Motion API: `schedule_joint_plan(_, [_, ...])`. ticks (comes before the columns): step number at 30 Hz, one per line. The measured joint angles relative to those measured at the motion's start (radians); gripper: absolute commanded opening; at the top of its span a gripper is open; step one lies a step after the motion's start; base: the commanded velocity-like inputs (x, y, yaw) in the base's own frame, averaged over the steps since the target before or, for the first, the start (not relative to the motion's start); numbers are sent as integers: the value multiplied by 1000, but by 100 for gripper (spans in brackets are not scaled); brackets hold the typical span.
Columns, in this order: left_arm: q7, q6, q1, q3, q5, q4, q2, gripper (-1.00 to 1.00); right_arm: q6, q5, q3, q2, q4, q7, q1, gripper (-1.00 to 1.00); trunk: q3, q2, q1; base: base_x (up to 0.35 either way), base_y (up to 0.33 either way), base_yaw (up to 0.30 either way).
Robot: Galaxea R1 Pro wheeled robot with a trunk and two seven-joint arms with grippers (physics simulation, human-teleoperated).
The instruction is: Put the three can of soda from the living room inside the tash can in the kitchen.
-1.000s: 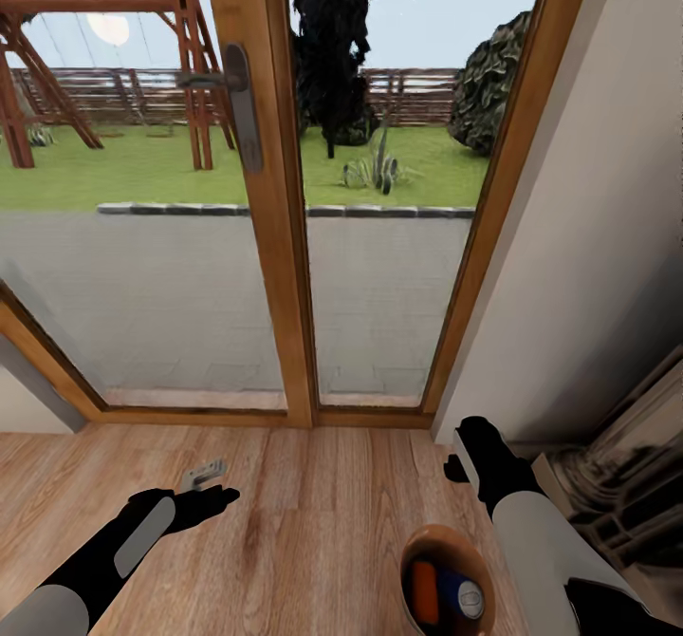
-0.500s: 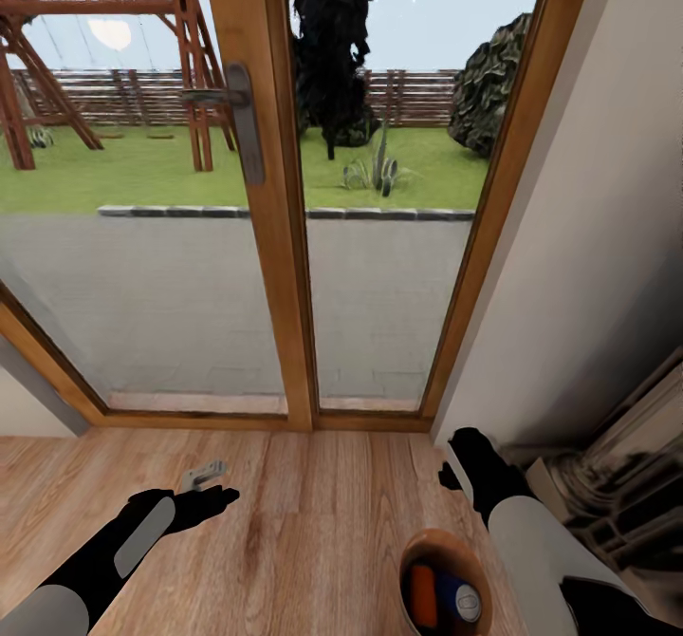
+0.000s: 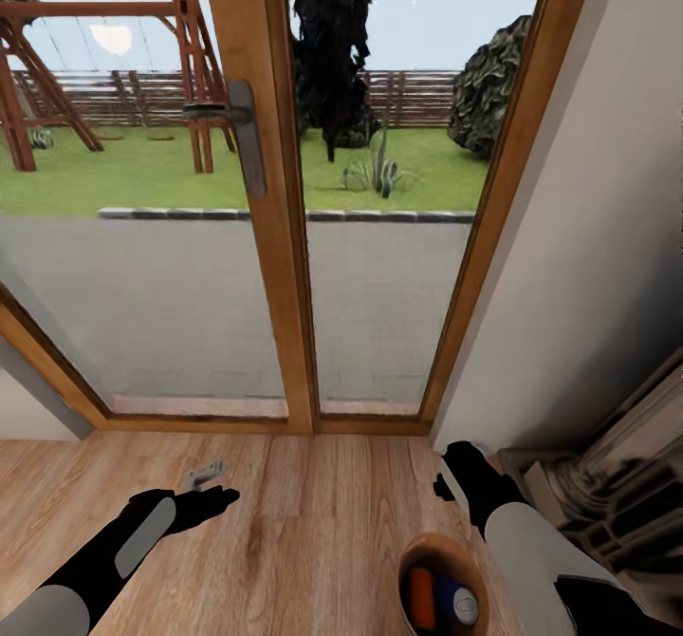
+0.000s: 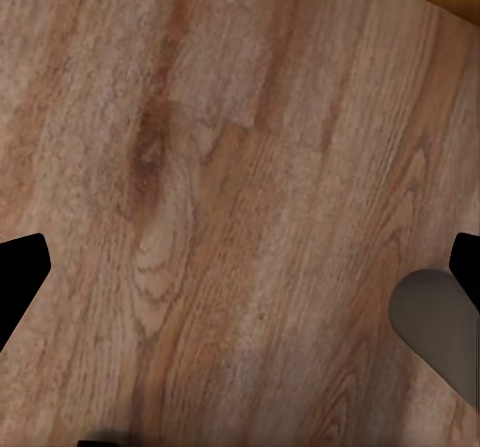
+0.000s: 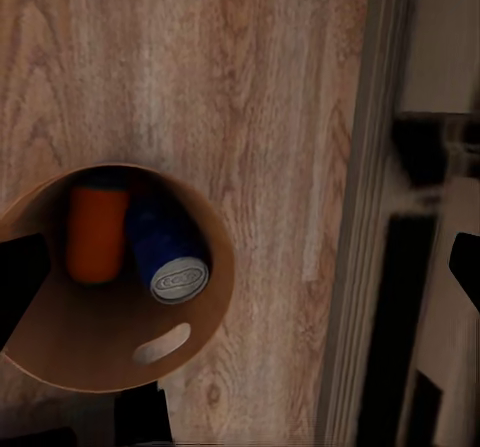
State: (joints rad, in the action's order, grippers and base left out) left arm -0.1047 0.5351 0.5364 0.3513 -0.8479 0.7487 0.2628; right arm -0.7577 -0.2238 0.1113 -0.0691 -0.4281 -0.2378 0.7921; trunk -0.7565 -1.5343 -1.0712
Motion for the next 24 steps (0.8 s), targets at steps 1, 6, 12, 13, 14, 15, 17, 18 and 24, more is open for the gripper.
schedule_joint_plan(1, [0, 0, 0, 0, 0, 0, -1, 100, 1, 0, -3, 0, 6, 0, 0, 100, 3, 7, 4, 0, 0, 0])
schedule_joint_plan(6, [-3, 0, 0, 0, -1, 0, -8, 100, 44, 1, -35, -4, 58, 2, -9, 100, 19, 42, 23, 0, 0, 0])
schedule_joint_plan(12, [-4, -1, 0, 0, -1, 0, -9, 100, 108, 0, -84, -10, 105, 2, -16, 100, 38, 84, 46, 0, 0, 0])
schedule_joint_plan(13, [-4, -1, 0, 0, -1, 0, -10, 100, 119, 0, -97, -11, 115, 2, -17, 100, 41, 91, 50, 0, 0, 0])
schedule_joint_plan(14, [-5, -1, 0, 0, -1, 0, -10, 100, 128, 0, -111, -11, 124, 2, -18, 100, 44, 98, 54, 0, 0, 0])
schedule_joint_plan(15, [-5, -1, 0, 0, -1, 0, -10, 100, 141, 0, -135, -12, 143, 2, -19, 100, 47, 105, 57, 0, 0, 0])
schedule_joint_plan(17, [-5, -1, 0, 0, -1, 0, -11, 100, 150, -1, -154, -12, 158, 2, -20, 100, 53, 119, 65, 0, 0, 0])
schedule_joint_plan(18, [-5, -1, 1, 0, -1, 0, -12, 100, 153, -1, -161, -12, 164, 2, -21, 100, 56, 126, 69, 0, 0, 0])
schedule_joint_plan(24, [-6, -1, 1, 0, -2, 0, -12, 100, 162, -2, -179, -11, 178, 2, -27, 100, 75, 168, 92, 0, 0, 0])
